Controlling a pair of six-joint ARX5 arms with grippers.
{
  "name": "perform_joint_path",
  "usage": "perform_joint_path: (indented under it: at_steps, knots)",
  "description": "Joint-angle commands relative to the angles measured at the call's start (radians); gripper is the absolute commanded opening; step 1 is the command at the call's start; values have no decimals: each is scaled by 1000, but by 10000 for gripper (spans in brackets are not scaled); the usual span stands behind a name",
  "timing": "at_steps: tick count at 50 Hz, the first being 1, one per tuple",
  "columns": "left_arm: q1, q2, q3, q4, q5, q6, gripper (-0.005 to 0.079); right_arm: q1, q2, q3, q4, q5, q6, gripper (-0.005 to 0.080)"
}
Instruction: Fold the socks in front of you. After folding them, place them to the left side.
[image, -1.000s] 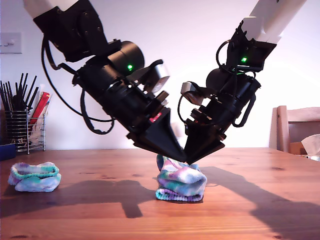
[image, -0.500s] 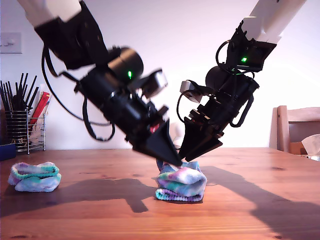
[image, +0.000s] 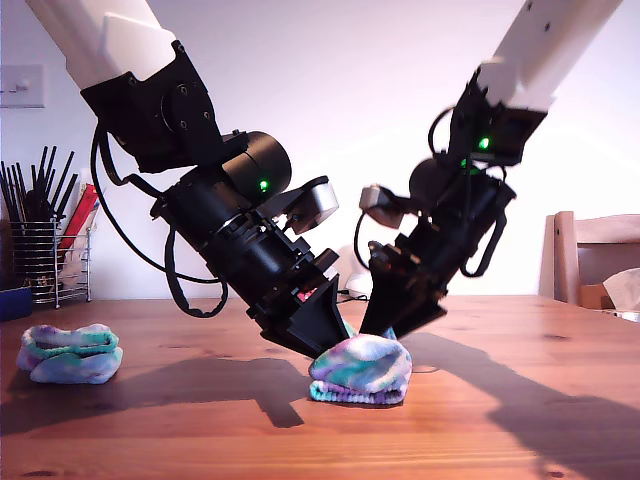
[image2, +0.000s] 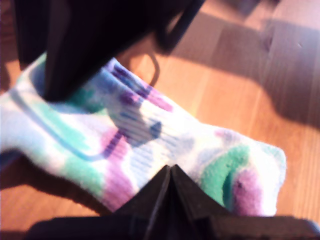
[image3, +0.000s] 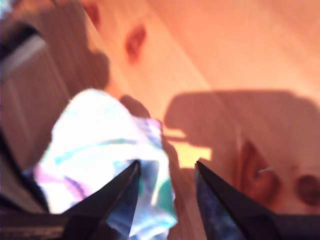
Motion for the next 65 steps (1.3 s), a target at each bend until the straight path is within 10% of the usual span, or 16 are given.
perform_joint_path:
  at_steps: [1,22,65]
  knots:
    - [-4,49,-4,-14,0,9,-19,3,43,-3,-16,-3,-3,317]
    - [2,49,-4,11,-26,14,-19,15,48,-3,-90,-57,-37,-17]
    - [109,-103,-3,-85,4,3,170,46,48,35,-56,-58,-26,-13]
